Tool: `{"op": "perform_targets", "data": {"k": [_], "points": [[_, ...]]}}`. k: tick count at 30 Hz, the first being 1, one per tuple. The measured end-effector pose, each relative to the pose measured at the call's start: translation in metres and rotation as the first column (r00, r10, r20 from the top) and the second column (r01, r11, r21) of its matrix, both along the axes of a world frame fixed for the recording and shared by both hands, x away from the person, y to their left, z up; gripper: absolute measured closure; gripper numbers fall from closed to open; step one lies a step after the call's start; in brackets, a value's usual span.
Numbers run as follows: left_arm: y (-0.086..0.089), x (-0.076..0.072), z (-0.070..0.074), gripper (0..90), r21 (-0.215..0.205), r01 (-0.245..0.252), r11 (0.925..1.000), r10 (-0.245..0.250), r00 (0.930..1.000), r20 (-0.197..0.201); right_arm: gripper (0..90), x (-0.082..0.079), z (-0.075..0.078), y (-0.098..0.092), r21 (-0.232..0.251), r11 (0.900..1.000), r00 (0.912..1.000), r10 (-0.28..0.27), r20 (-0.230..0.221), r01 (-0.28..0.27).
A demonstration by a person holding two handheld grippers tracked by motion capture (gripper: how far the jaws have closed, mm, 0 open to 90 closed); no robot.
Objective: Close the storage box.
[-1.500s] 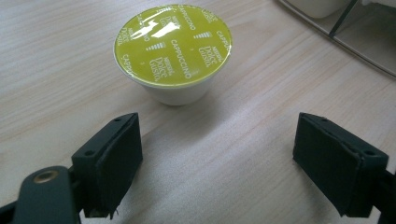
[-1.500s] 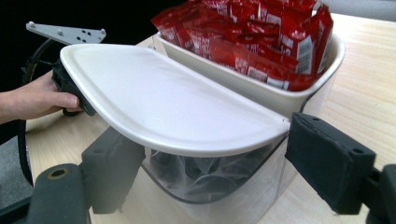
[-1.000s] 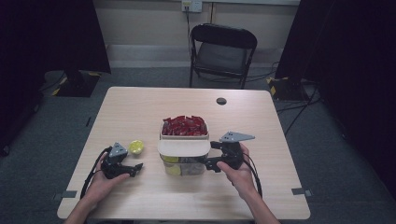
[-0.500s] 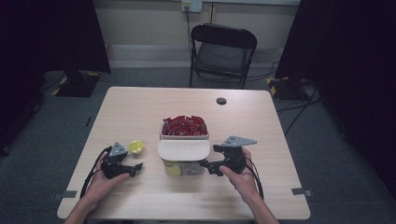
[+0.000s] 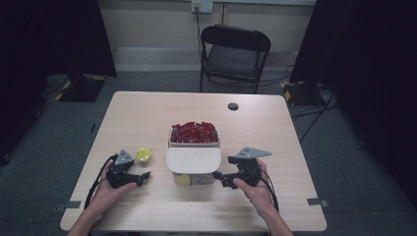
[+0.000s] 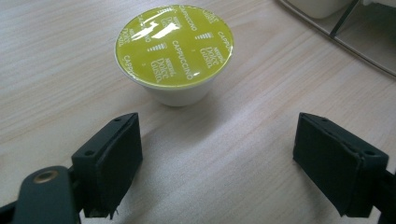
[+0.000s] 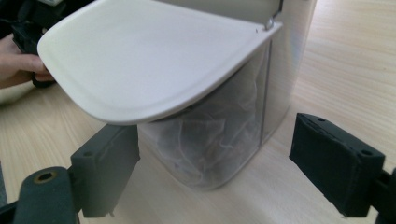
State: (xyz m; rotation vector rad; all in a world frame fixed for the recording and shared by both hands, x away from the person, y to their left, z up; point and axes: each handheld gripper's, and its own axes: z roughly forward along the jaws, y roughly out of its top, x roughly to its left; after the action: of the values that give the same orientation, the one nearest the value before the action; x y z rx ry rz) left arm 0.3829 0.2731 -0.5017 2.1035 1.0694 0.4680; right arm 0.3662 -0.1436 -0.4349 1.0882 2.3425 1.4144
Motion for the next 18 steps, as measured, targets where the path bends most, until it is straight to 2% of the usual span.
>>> {"op": "perform_targets", "data": {"k": [11,18], "points": [[0.0,0.0,0.0,15.2,0.0,0.0,1.0,0.0,1.0,0.0,15.8,-0.002,-0.003,-0.012,-0.02,0.999,0.9993,-0.037,0.0,0.037],[0.001,0.001,0.0,14.9,0.006,-0.001,1.0,0.001,1.0,0.002,15.7,0.0,0.005,-0.023,0.003,0.997,0.9968,-0.077,0.019,0.077]]}}
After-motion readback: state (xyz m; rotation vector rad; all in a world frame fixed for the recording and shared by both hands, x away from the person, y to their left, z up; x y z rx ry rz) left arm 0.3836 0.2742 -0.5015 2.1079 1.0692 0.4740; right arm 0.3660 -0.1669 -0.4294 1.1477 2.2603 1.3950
